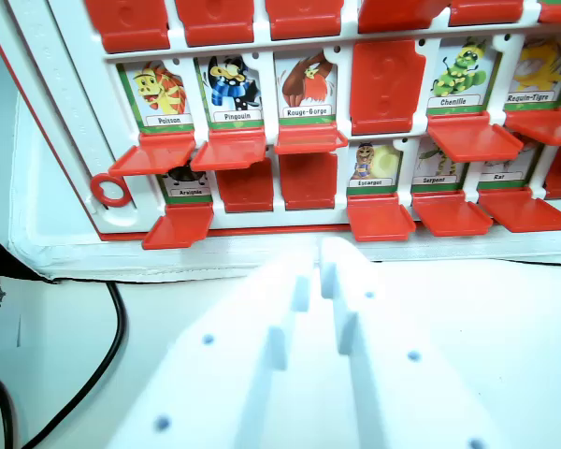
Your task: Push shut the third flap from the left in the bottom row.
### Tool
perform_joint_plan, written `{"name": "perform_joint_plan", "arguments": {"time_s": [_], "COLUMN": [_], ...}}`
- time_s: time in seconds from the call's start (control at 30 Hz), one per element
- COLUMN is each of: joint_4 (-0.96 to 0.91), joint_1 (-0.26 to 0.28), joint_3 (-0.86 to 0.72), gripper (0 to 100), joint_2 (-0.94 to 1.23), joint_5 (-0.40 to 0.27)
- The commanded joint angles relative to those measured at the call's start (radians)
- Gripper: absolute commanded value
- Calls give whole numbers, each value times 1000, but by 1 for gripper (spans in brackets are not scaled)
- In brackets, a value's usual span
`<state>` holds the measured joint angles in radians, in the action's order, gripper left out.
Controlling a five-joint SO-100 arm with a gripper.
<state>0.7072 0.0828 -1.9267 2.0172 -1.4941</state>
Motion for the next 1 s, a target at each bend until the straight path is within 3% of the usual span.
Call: {"name": "perform_joint_plan", "arguments": {"time_s": [0.0, 0.2, 0.37, 0.97], "joint_4": [115, 213, 314, 347], "joint_1": [-25, -40, -23, -43], "joint_3": [170, 255, 347, 354], "gripper": [0, 0, 0, 0], "joint_2": [158, 262, 304, 364], "joint_5": [-25, -64, -29, -57]}}
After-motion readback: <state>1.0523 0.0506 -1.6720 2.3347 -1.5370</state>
